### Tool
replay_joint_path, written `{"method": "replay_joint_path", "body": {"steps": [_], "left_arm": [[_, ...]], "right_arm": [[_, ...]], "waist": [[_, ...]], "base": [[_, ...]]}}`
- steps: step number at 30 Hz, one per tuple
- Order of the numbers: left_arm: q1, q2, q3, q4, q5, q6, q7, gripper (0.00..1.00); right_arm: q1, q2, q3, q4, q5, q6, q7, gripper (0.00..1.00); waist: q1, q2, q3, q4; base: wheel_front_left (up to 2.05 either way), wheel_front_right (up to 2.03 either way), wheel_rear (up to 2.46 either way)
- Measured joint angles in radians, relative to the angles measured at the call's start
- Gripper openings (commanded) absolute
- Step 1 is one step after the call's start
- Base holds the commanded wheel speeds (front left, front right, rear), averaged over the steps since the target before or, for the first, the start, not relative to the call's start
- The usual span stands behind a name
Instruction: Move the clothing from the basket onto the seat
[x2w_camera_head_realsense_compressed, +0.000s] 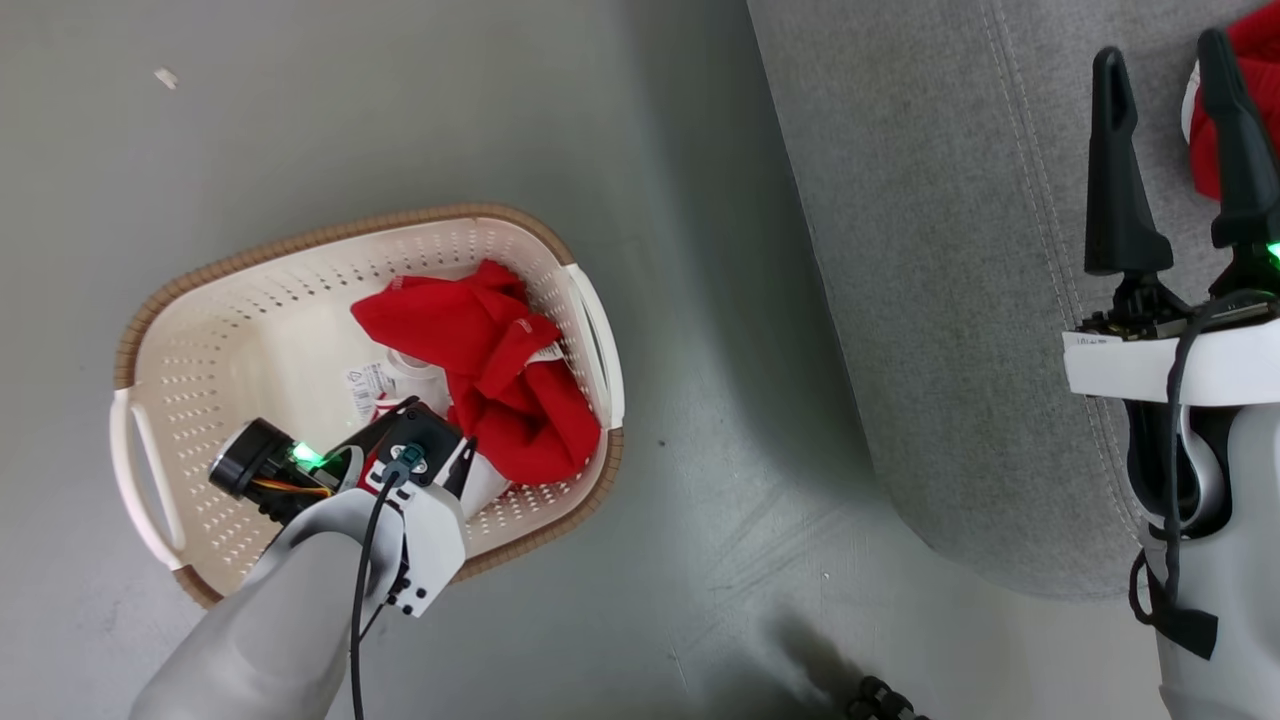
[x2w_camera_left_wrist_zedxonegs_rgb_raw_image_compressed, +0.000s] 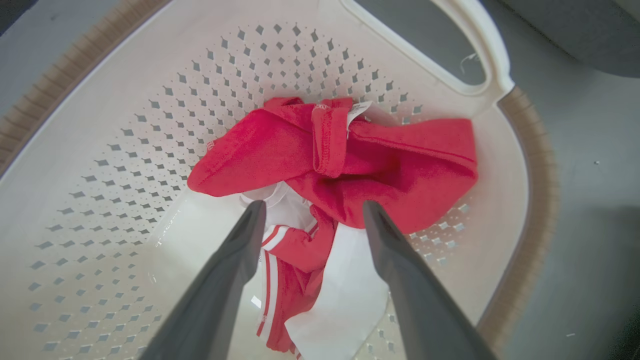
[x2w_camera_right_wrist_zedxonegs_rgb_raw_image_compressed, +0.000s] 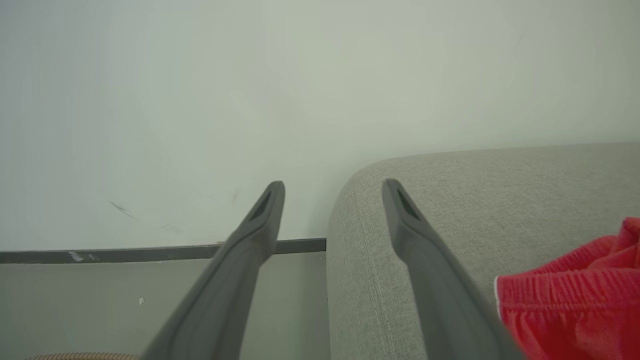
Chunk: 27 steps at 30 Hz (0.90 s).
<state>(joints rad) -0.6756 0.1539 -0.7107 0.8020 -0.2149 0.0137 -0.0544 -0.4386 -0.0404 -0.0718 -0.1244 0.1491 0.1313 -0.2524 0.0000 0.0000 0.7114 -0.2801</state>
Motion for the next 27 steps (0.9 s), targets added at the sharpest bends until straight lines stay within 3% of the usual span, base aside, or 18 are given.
{"method": "replay_joint_path", "body": {"steps": [27], "left_arm": [[-0.139, 0.043, -0.049, 0.156, 0.042, -0.079, 0.054, 1.00]], "right_arm": [[-0.133, 0.000, 0.032, -0.001, 0.063, 0.000, 0.000, 1.00]], "waist": [[0.0000, 0.0000, 0.175, -0.090]], "base": [[0.00, 0.00, 0.00]]}}
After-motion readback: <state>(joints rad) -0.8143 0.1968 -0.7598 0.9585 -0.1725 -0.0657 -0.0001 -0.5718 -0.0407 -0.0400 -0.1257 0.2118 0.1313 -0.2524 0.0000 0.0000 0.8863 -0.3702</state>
